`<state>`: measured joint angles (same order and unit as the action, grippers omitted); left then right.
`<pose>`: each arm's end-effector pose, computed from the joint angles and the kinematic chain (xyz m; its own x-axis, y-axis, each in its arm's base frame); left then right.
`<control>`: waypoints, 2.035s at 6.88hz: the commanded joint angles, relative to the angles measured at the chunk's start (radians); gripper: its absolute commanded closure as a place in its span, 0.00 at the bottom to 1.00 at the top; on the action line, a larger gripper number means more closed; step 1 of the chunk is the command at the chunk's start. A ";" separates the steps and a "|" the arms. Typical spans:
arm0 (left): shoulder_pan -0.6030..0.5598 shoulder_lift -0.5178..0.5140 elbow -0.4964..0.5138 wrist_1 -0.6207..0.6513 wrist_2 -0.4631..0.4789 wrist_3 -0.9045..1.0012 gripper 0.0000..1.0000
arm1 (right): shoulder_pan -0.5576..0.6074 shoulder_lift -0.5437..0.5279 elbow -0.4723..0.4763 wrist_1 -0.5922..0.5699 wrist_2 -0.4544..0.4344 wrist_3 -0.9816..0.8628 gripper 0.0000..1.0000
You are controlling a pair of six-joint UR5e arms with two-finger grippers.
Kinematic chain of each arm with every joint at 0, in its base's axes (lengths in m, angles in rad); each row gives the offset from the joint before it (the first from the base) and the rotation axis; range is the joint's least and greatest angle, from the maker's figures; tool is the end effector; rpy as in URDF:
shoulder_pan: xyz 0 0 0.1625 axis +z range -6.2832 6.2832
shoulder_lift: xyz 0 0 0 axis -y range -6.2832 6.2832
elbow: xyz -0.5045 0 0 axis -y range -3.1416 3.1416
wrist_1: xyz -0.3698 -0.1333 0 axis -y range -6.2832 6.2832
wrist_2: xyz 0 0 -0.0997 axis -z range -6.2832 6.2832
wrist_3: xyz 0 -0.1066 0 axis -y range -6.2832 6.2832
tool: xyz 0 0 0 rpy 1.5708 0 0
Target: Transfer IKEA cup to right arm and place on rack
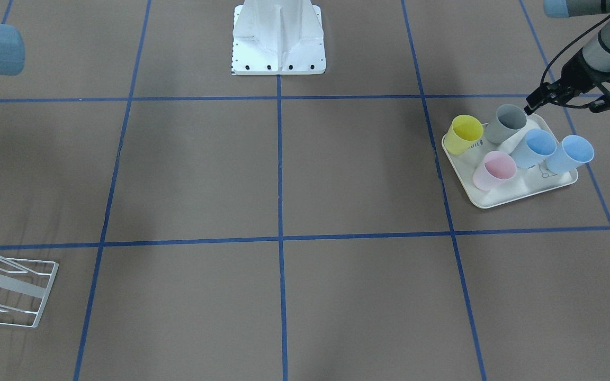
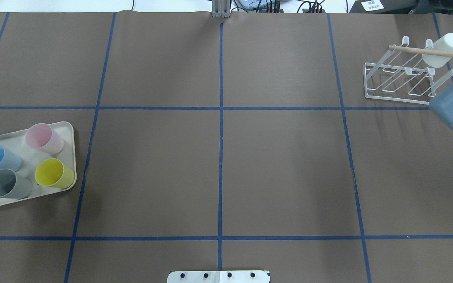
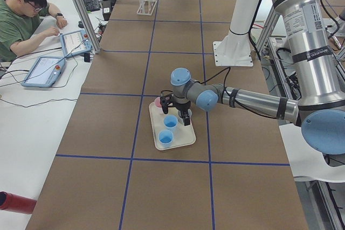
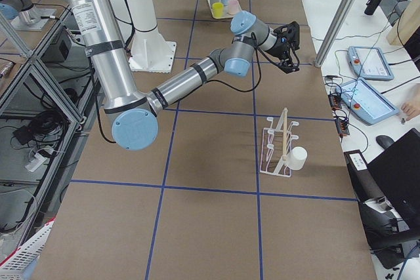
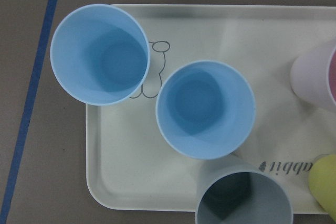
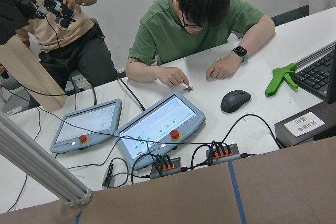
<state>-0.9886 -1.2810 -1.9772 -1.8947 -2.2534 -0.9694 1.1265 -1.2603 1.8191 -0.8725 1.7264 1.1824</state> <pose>0.1365 -0.3275 0.6352 0.6931 -0.2544 -0.6744 0.1310 0.9645 -0.2292 -0.1519 -0.5907 0.3845 0.4366 0.0467 0.8985 -0.7167 0.6217 0.3160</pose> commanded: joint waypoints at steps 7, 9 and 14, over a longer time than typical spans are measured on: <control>0.100 -0.021 0.058 -0.004 -0.003 -0.005 0.02 | -0.002 -0.001 0.000 0.001 -0.011 -0.001 0.01; 0.110 -0.021 0.058 -0.003 -0.008 -0.006 0.33 | -0.002 -0.002 0.000 0.001 -0.011 -0.001 0.01; 0.110 -0.034 0.069 0.002 -0.003 -0.008 1.00 | -0.002 -0.013 0.008 0.001 -0.011 -0.001 0.01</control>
<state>-0.8780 -1.3147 -1.9073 -1.8937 -2.2601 -0.9780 1.1244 -1.2711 1.8260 -0.8719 1.7148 1.1812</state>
